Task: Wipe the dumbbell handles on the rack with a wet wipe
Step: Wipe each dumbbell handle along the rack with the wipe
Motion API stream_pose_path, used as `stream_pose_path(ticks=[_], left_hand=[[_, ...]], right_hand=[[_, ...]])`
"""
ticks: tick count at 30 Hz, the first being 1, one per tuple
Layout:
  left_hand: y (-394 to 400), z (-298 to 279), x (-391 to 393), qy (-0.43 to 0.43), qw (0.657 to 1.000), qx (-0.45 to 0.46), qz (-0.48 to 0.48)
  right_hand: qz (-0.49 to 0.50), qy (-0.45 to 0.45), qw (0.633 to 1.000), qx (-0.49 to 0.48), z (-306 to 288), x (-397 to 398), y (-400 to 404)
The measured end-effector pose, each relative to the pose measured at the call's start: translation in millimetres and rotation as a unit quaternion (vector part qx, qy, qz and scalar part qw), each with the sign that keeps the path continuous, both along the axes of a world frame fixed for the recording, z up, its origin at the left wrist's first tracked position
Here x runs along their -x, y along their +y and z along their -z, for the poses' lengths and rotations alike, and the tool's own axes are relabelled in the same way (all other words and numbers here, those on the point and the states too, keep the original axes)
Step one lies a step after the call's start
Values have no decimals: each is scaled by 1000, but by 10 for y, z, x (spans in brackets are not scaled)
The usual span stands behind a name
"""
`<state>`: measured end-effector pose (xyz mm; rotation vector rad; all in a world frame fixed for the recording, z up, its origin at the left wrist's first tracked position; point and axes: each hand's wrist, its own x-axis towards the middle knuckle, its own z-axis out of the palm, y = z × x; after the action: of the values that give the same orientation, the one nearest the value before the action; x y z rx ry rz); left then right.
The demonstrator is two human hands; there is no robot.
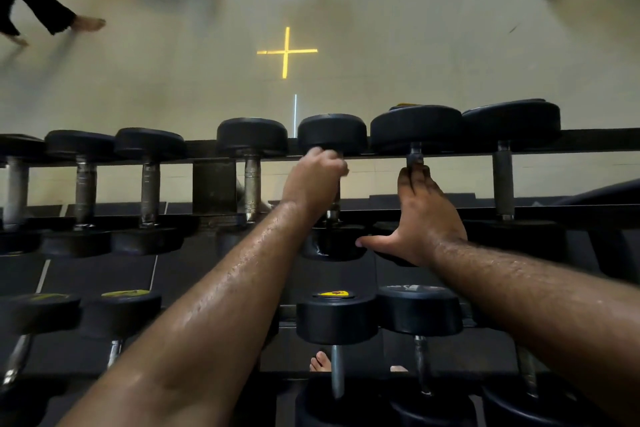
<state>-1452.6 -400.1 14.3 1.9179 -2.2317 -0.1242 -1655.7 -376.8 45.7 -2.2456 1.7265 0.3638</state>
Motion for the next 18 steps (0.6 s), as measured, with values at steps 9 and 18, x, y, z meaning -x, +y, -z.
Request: stream_pose_path(ticks=[9, 18], left_hand=[[14, -266, 66, 132, 920, -368, 11], [-6, -348, 239, 142, 892, -429, 10]], right_hand=[[-3, 0, 1000, -12, -32, 10, 18], [-2, -5, 1000, -12, -8, 20, 8]])
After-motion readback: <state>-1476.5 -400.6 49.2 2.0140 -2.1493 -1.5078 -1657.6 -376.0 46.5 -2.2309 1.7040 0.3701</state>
